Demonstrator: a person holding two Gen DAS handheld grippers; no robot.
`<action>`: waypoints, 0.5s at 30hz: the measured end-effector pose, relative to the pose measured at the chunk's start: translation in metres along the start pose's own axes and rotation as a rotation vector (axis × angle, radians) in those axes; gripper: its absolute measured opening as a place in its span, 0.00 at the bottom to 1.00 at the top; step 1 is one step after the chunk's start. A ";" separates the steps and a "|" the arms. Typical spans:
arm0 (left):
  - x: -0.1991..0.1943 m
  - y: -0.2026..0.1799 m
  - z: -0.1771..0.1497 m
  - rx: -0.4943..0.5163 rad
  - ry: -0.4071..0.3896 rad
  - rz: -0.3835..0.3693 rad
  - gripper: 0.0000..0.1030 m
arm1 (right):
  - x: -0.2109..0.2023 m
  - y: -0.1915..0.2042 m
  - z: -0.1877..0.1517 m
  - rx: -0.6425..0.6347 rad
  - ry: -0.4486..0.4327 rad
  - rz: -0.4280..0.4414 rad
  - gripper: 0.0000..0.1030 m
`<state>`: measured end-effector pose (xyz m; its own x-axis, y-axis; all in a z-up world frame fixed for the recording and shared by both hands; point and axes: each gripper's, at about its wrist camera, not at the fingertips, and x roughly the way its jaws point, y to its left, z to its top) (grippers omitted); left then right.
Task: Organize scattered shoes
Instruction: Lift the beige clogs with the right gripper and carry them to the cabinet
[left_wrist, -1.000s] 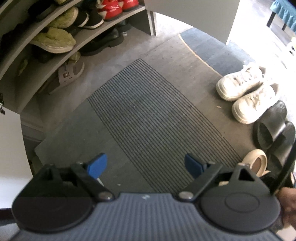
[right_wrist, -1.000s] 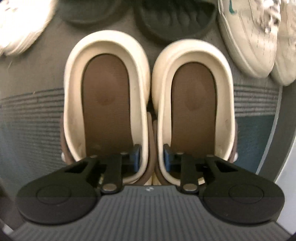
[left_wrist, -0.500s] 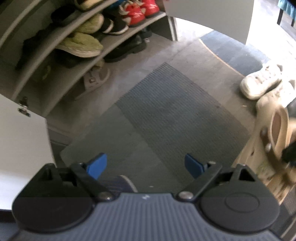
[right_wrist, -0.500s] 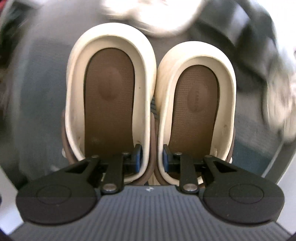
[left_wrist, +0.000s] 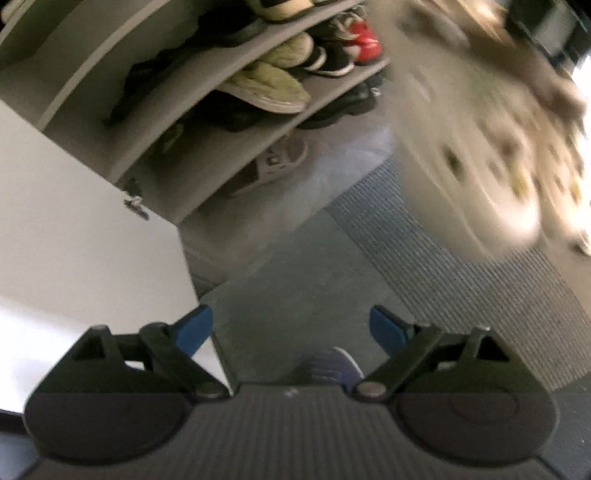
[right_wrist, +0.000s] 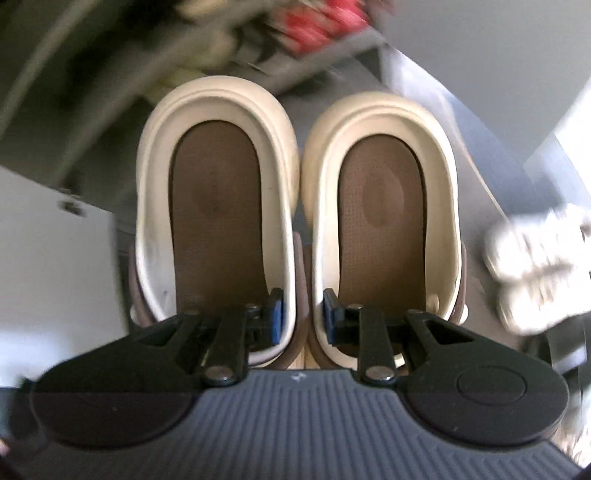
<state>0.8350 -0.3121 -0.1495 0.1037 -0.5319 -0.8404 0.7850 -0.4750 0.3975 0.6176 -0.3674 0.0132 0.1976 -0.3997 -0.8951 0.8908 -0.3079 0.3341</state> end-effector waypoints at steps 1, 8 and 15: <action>0.004 0.005 0.003 -0.009 -0.003 0.010 0.90 | -0.006 0.019 0.015 -0.031 -0.017 0.025 0.24; 0.053 0.045 0.054 -0.136 -0.078 0.075 0.90 | -0.019 0.168 0.101 -0.241 -0.111 0.144 0.24; 0.109 0.093 0.119 -0.305 -0.184 0.095 0.90 | -0.007 0.273 0.165 -0.368 -0.168 0.211 0.24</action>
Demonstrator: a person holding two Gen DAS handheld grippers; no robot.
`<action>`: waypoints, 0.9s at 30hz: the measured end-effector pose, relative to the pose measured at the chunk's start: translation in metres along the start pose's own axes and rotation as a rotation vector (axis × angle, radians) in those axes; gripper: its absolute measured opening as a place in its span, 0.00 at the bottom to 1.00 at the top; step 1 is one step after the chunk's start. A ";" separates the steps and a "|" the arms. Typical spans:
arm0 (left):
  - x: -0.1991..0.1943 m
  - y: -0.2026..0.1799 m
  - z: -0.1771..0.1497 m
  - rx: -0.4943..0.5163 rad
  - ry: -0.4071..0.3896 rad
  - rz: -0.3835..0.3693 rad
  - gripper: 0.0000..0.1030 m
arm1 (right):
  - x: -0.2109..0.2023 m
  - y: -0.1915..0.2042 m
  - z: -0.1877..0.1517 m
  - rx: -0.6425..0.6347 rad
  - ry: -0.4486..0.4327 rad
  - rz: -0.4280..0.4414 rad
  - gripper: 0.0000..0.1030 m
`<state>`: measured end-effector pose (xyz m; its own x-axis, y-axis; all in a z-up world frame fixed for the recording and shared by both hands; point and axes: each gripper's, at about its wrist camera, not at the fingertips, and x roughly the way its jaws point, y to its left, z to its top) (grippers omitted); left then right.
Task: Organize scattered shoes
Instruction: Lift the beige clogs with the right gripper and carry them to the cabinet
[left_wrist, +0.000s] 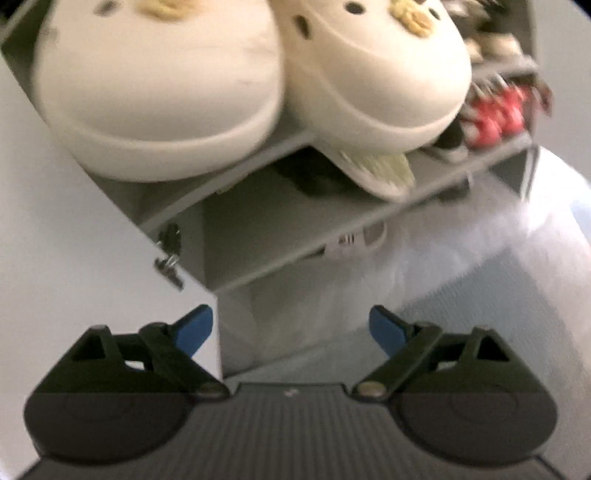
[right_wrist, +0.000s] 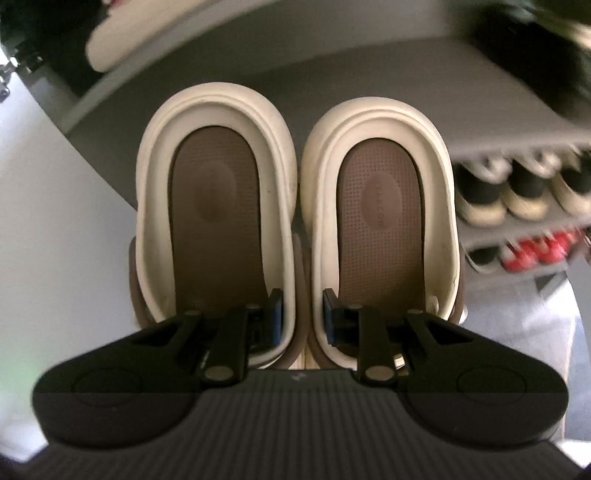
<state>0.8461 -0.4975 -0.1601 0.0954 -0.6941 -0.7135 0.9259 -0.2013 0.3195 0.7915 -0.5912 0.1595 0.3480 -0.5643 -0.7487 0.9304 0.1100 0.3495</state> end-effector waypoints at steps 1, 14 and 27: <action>0.007 0.004 0.007 -0.016 -0.010 0.005 0.90 | 0.004 0.008 0.008 -0.006 -0.004 0.004 0.24; 0.043 0.062 0.083 -0.174 -0.152 -0.023 0.87 | 0.018 0.098 0.058 -0.100 -0.078 -0.009 0.23; 0.005 0.075 0.127 -0.218 -0.108 -0.053 0.86 | 0.015 0.121 0.075 -0.236 -0.169 -0.033 0.24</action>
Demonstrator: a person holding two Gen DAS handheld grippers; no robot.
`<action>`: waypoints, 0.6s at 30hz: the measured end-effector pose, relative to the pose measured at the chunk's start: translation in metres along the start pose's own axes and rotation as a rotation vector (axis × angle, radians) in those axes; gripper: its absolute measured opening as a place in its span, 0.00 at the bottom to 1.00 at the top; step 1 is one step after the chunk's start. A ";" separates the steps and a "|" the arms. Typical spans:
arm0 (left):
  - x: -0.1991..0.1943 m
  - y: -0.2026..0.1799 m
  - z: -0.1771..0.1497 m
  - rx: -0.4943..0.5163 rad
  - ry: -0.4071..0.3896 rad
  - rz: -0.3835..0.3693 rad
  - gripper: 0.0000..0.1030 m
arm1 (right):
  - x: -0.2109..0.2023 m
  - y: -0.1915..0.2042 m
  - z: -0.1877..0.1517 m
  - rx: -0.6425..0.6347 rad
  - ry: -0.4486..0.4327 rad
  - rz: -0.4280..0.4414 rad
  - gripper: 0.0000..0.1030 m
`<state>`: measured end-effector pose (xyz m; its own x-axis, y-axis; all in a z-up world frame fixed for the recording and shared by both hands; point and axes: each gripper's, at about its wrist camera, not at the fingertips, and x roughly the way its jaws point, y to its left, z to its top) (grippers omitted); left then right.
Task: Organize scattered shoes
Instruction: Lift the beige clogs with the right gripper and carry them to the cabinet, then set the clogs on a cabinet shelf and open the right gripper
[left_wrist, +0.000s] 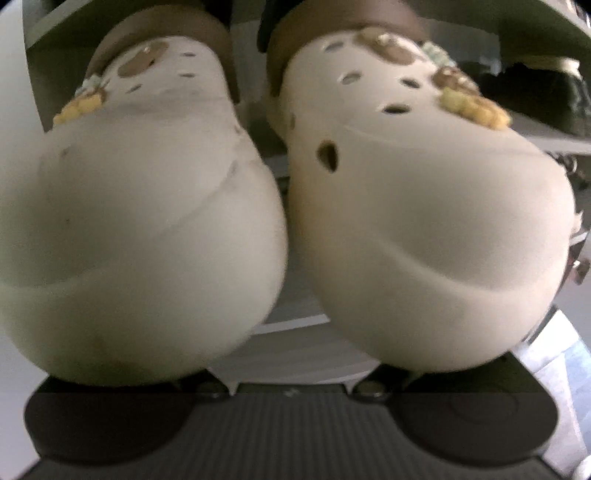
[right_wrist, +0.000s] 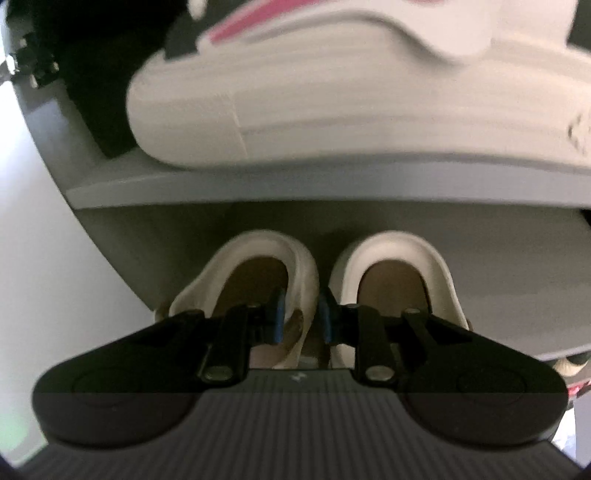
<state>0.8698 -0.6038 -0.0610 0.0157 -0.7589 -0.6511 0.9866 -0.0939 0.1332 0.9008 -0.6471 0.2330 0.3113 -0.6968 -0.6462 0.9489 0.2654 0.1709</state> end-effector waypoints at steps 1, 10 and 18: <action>0.000 0.001 0.003 -0.002 0.006 0.002 0.86 | -0.006 0.002 -0.001 -0.015 -0.006 -0.002 0.24; 0.004 0.009 0.025 0.004 0.046 0.030 0.81 | -0.095 -0.009 -0.029 0.000 -0.103 -0.003 0.64; 0.020 0.000 0.026 0.026 0.063 0.010 0.81 | -0.073 -0.131 -0.105 0.580 -0.042 0.017 0.84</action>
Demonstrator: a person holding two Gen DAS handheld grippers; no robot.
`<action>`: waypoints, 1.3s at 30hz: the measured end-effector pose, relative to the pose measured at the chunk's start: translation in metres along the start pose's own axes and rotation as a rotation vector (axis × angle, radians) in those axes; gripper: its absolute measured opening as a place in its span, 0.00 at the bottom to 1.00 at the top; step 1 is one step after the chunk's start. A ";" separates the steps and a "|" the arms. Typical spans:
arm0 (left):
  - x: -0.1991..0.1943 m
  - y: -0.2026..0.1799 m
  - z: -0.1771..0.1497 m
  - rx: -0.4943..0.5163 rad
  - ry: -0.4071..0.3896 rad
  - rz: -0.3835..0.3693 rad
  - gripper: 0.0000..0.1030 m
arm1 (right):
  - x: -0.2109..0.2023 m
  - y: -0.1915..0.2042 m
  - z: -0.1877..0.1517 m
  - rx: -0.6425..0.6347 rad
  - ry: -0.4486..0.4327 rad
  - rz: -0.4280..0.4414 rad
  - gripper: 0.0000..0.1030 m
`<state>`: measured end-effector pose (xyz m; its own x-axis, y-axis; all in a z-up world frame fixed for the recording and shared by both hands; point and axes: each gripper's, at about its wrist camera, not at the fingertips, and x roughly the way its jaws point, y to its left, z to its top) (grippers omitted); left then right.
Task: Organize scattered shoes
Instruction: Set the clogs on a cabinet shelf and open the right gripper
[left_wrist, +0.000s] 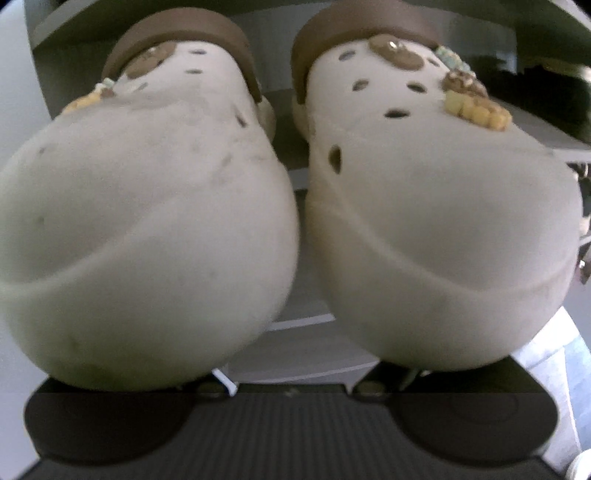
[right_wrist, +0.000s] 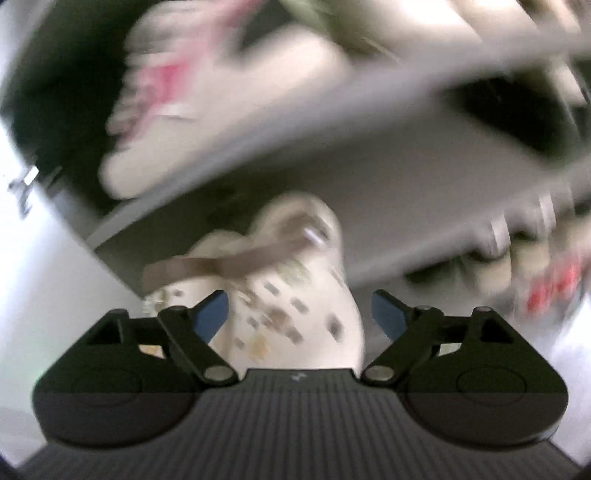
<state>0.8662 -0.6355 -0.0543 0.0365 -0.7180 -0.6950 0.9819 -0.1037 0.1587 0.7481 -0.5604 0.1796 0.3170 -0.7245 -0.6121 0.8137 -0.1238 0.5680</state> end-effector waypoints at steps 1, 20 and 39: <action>0.002 -0.001 0.001 0.006 0.004 -0.001 0.81 | 0.002 -0.018 -0.009 0.094 0.016 0.000 0.86; 0.052 -0.002 0.071 -0.052 0.058 0.012 0.79 | 0.074 -0.034 0.025 0.218 0.073 0.126 0.63; 0.094 -0.013 0.041 -0.140 0.160 0.004 0.88 | 0.087 -0.031 0.025 0.128 0.093 0.194 0.62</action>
<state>0.8490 -0.7304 -0.0931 0.0591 -0.5985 -0.7990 0.9975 0.0039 0.0708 0.7376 -0.6365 0.1226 0.5096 -0.6786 -0.5290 0.6664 -0.0776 0.7415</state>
